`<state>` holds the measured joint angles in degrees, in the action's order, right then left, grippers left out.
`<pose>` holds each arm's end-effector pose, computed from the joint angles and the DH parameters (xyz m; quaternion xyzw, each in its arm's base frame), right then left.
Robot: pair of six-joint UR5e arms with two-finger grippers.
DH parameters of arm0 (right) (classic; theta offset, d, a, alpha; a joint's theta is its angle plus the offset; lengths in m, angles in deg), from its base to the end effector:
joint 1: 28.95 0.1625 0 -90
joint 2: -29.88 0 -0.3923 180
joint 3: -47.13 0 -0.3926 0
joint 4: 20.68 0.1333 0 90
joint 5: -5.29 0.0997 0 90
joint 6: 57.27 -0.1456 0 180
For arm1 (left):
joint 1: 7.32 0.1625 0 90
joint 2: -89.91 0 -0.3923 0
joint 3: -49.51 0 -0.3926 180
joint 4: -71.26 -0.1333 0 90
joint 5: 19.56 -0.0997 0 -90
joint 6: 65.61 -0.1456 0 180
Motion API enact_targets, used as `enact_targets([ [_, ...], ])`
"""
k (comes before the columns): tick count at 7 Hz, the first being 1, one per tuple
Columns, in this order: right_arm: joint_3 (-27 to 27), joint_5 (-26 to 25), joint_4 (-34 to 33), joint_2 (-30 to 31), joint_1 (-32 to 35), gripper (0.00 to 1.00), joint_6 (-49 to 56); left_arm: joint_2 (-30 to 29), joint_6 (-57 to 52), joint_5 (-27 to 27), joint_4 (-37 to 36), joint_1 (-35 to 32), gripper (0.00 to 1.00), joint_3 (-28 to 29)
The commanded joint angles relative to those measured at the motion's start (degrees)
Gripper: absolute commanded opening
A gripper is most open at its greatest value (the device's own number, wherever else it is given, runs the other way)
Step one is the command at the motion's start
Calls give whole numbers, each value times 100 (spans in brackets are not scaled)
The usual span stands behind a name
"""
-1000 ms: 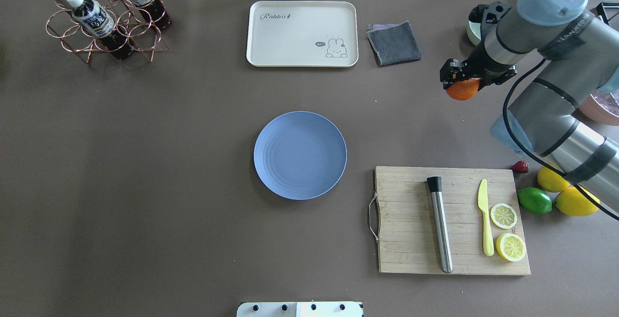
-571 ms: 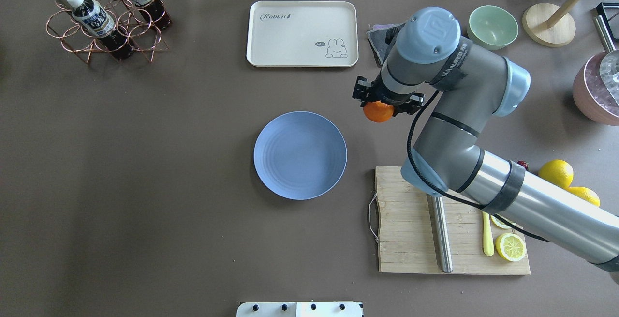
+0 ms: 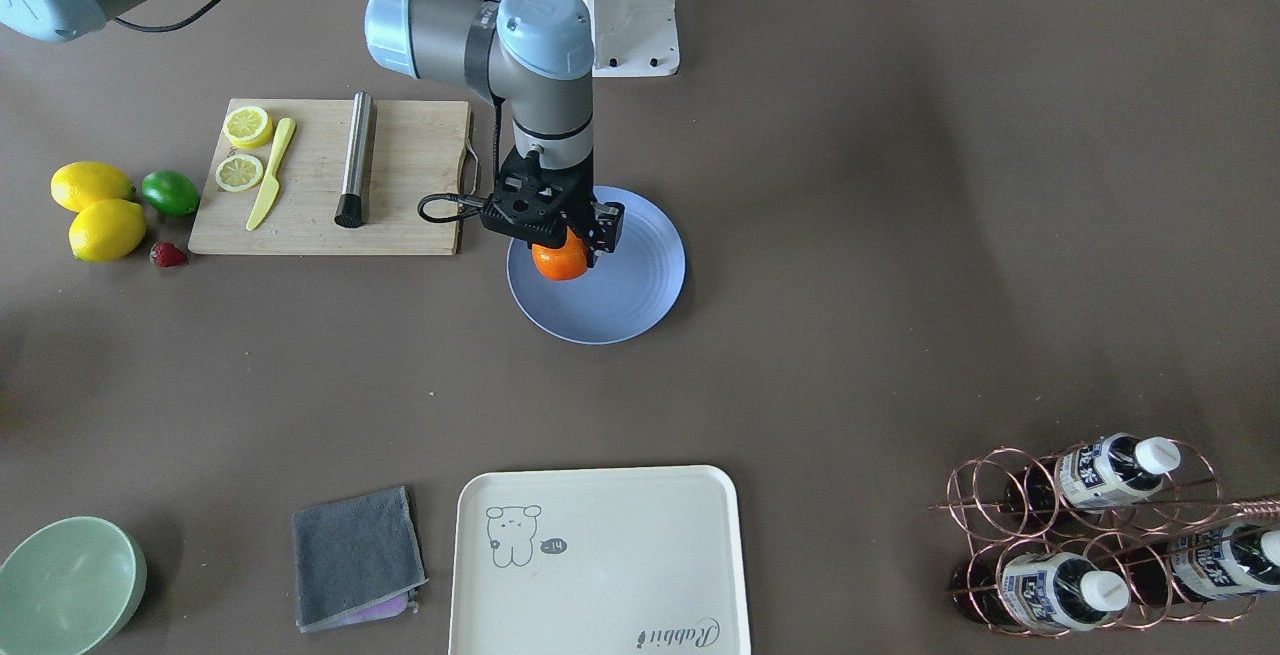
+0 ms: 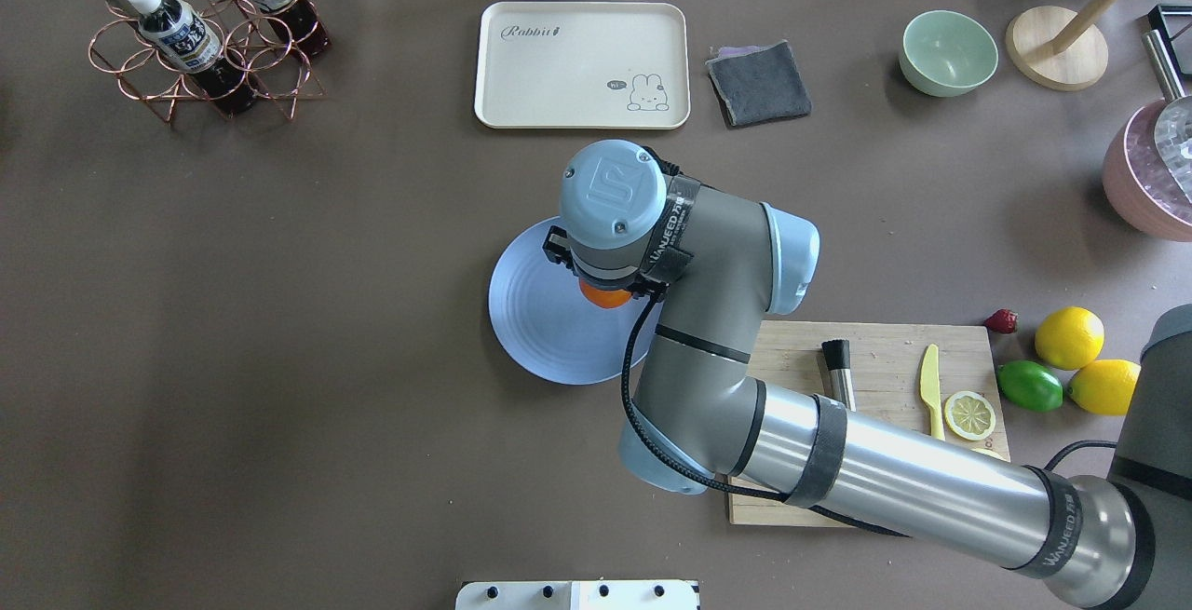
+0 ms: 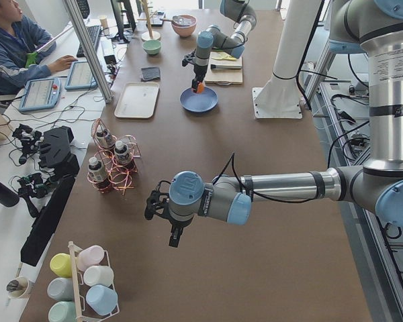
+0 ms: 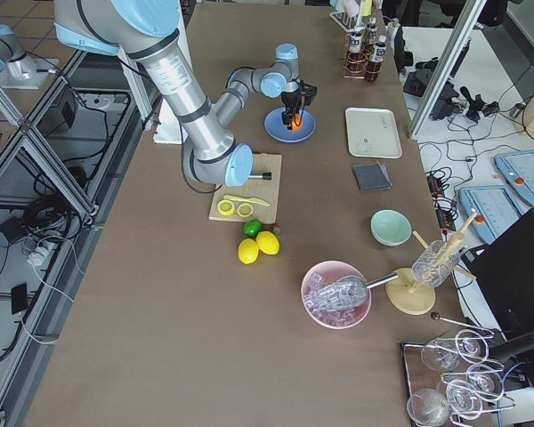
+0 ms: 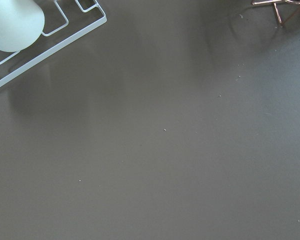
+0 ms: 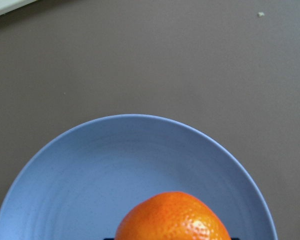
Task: Pick orange to plate
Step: 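Carry the tangerine over the blue plate and release it with the right gripper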
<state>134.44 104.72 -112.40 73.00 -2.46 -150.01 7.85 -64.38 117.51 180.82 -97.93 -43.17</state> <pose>-0.6120 -0.4273 0.1956 -0.0007 -0.3690 0.2056 0.9064 -0.0316 -0.4576 0.6585 0.1120 0.3968 0.0351 0.9104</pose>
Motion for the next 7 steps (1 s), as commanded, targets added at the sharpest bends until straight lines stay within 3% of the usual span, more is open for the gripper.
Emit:
enact_targets([
  [1,-162,-82,23,-85,-214,0,-68,15,0,4,4,0,98,-4],
  [3,-180,-99,40,-85,-232,0,-69,15,0,4,4,0,98,-4],
  [4,-223,-178,40,-93,-232,29,-77,23,0,4,4,0,98,-4],
  [5,-293,-240,49,-111,-241,79,27,23,0,13,13,0,98,-13],
  [6,-294,-249,40,-128,-241,100,124,23,0,13,13,0,98,-4],
  [7,-233,-249,49,-137,-206,100,273,23,0,4,13,0,98,-4],
])
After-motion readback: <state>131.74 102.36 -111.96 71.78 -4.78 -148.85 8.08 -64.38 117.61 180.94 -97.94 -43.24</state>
